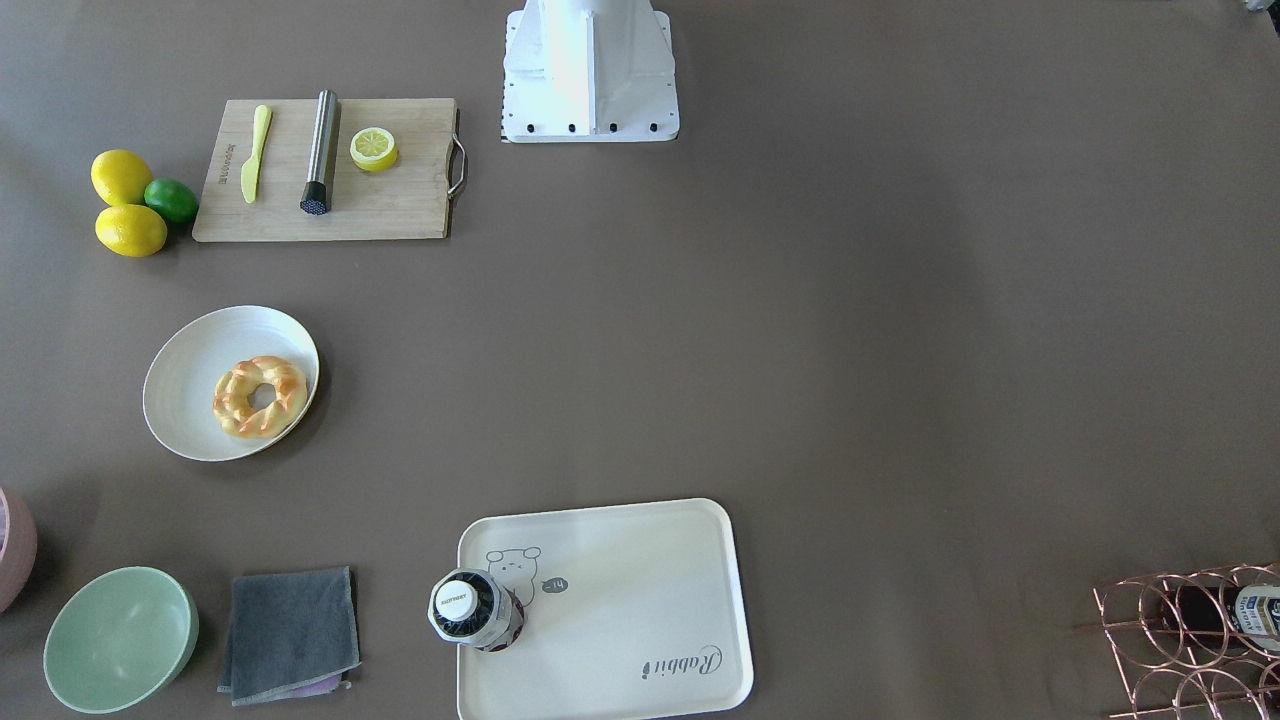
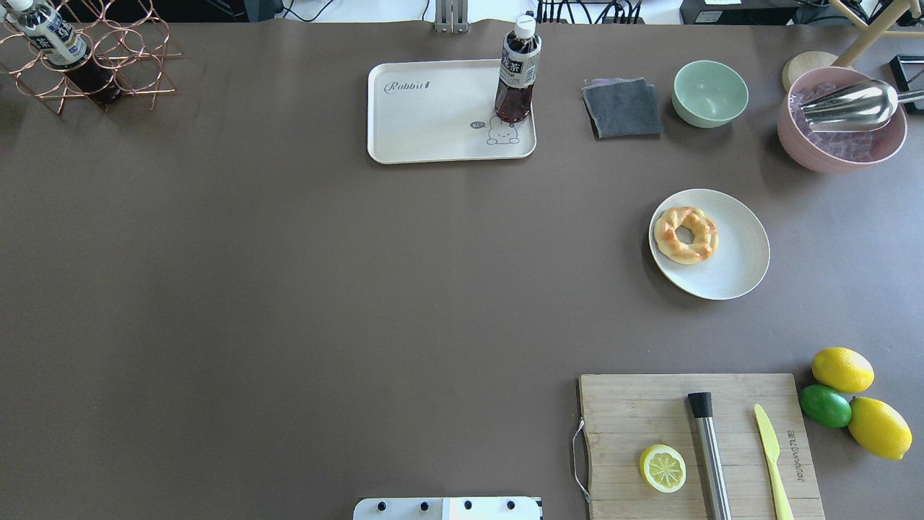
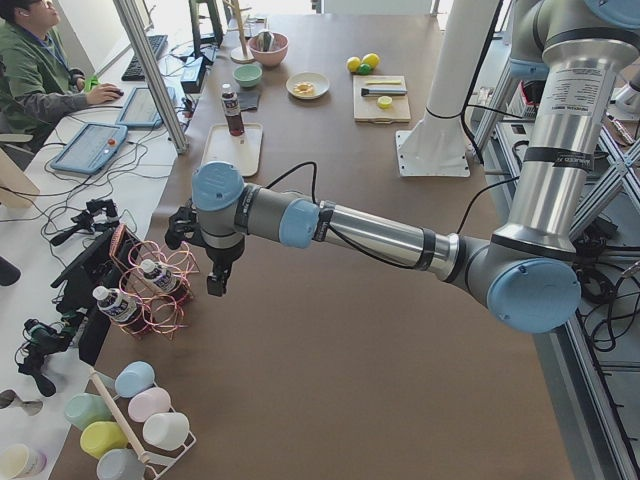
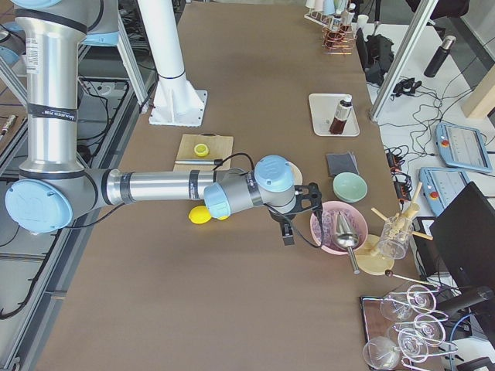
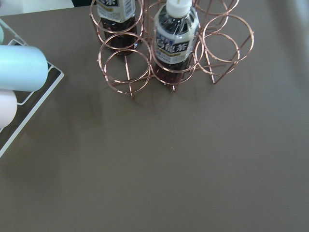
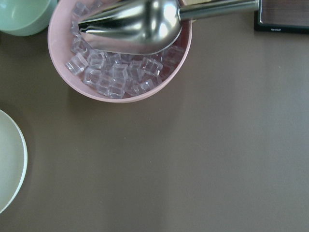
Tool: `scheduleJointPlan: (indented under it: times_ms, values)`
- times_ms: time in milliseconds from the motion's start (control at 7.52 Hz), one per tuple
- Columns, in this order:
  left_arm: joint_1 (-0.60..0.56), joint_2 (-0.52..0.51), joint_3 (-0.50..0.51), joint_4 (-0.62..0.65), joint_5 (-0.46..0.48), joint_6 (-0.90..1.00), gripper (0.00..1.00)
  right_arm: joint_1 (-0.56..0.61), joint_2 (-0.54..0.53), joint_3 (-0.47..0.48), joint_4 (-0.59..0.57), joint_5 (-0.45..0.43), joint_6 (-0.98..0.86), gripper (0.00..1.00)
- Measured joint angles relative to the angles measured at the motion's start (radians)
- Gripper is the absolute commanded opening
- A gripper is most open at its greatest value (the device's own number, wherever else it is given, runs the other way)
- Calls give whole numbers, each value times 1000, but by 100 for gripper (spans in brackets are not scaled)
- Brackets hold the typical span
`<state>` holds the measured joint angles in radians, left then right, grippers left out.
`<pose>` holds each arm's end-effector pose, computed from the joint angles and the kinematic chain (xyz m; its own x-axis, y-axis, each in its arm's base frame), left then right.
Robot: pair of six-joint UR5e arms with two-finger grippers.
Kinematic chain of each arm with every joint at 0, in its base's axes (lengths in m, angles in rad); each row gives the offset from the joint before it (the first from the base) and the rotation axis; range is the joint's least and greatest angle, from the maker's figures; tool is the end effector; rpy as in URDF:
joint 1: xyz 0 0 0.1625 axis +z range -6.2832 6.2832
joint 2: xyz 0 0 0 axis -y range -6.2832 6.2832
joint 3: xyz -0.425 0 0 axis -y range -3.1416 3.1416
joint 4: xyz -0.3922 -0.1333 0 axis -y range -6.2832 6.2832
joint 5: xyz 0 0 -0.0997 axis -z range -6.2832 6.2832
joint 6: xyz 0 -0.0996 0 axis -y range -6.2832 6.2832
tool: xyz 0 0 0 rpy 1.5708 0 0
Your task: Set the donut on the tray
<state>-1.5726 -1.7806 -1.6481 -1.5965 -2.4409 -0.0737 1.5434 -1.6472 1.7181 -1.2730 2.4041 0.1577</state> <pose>-0.0582 -0.5792 0.4975 0.6433 0.1634 -0.7480 0.0492 0.9661 0.2533 0.0465 -0.4774 0.5850 0.6606 -0.1351 0.7384 -0.0792 0.9656 0.2475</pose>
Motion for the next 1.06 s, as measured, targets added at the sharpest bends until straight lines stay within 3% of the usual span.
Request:
scheduleJointPlan:
  times_ms: [399, 1064]
  values:
    - [74, -39, 49, -137, -14, -92, 99, -46, 56, -16, 21, 28, 69, 100]
    - [297, -157, 87, -282, 108, -406, 99, -285, 166, -71, 92, -71, 422, 97]
